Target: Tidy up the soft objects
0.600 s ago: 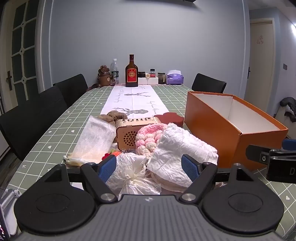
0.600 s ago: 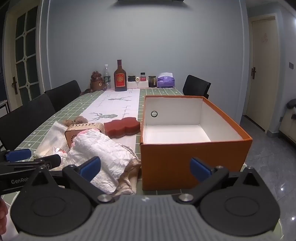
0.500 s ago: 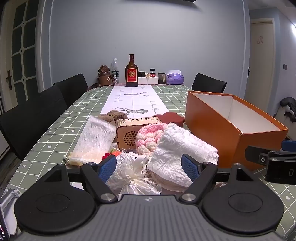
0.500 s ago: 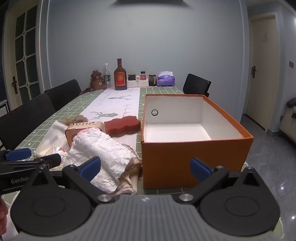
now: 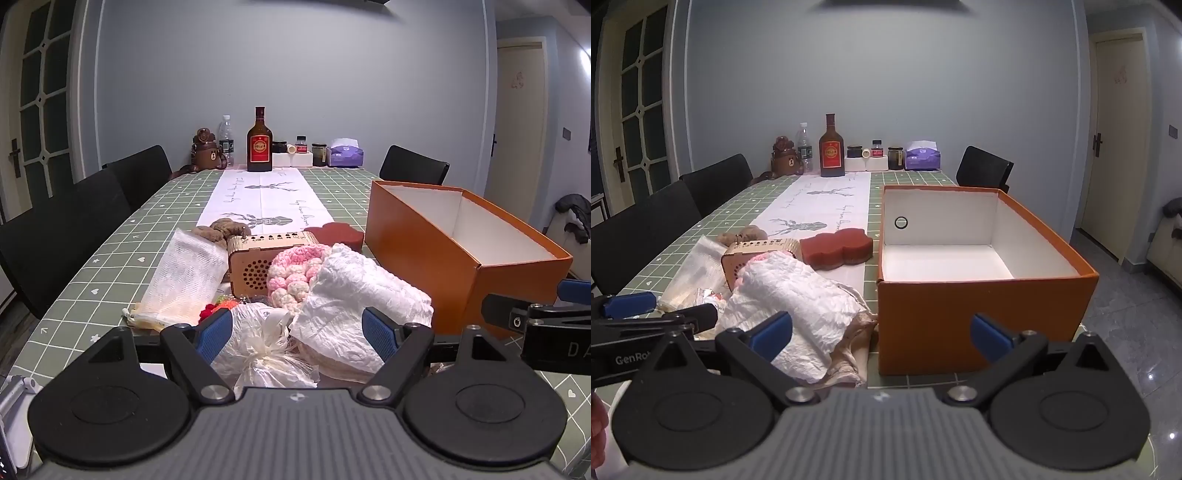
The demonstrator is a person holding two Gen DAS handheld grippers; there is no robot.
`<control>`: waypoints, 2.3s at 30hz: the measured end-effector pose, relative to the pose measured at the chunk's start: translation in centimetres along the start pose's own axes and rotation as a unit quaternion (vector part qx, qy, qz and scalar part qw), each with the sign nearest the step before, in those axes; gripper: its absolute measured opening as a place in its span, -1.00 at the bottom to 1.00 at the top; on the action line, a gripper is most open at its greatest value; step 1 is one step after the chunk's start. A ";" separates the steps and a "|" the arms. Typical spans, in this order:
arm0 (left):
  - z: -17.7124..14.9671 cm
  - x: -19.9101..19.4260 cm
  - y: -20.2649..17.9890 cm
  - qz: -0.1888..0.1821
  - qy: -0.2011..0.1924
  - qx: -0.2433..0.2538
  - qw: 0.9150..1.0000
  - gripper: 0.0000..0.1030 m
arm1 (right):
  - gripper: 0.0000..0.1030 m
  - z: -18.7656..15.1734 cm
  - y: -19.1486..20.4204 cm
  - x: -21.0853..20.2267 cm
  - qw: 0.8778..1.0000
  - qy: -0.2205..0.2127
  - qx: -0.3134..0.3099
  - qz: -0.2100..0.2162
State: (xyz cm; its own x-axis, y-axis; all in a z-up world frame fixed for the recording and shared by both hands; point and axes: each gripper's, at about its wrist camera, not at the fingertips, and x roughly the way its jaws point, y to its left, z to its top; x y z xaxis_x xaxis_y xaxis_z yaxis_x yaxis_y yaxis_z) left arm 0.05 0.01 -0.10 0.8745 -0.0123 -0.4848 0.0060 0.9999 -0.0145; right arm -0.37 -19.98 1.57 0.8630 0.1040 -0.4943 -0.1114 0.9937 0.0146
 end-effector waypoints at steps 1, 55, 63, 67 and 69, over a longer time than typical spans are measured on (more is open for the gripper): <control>-0.1 0.2 0.0 0.000 0.001 0.000 1.000 0.82 | 0.95 0.0 0.0 0.0 1.000 0.000 0.000 0.000; -0.2 1.1 0.0 0.001 0.010 -0.001 1.000 0.82 | 0.95 -0.1 0.7 0.4 1.000 0.013 -0.018 0.005; -0.2 1.2 -0.1 0.001 0.010 0.000 1.000 0.82 | 0.95 -0.2 0.8 0.5 1.000 0.016 -0.020 0.004; -0.1 1.0 -0.3 0.001 0.010 0.001 1.000 0.82 | 0.95 -0.2 0.8 0.5 1.000 0.016 -0.021 0.005; -0.1 1.0 -0.3 0.000 0.010 0.001 1.000 0.82 | 0.95 -0.3 0.8 0.5 1.000 0.017 -0.020 0.005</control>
State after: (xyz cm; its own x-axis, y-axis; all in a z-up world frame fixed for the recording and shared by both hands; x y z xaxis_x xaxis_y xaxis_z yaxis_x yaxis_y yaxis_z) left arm 0.82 -0.27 -0.65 0.8645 -0.0116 -0.5026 0.0063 0.9999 -0.0122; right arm -0.20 -19.18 1.09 0.8448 0.1127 -0.5231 -0.1414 0.9898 -0.0151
